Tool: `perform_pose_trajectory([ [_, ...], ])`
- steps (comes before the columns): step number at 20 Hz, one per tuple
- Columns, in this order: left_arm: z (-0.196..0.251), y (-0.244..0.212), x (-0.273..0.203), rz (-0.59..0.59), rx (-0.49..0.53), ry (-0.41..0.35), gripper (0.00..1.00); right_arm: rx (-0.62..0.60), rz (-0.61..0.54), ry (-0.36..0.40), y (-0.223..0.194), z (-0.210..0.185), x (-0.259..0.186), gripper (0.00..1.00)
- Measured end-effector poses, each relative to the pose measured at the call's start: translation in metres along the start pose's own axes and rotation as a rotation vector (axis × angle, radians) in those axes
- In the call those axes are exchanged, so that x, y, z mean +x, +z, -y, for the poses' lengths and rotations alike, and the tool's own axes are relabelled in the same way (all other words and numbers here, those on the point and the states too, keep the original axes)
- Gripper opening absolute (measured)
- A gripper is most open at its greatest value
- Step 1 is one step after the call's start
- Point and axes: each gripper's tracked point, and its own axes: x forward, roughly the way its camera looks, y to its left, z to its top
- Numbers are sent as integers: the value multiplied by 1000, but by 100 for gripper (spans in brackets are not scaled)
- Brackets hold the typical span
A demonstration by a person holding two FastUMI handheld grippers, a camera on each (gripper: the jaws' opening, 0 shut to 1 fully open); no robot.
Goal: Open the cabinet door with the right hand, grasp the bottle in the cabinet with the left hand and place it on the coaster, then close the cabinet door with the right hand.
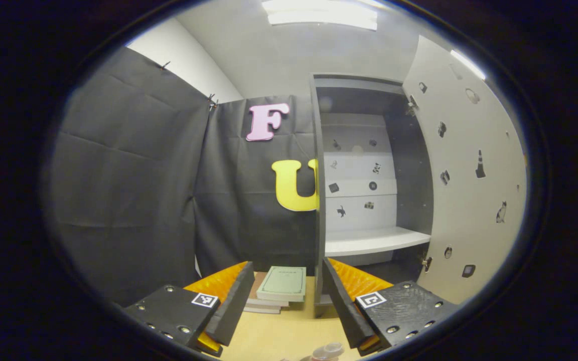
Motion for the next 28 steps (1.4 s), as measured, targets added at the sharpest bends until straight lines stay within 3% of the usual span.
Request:
perform_pose_trajectory([
  [4,-19,-12,3,-11,11,-13,82,-15,-1,5,-7,-30,-11,96],
  [12,-72,-23,14,-26,-13,10,84,-36,5,8,-8,-68,9,96],
  [28,-161,-43,-1,-46,-1,96,82,-48,3,151,-21,-162,74,96],
])
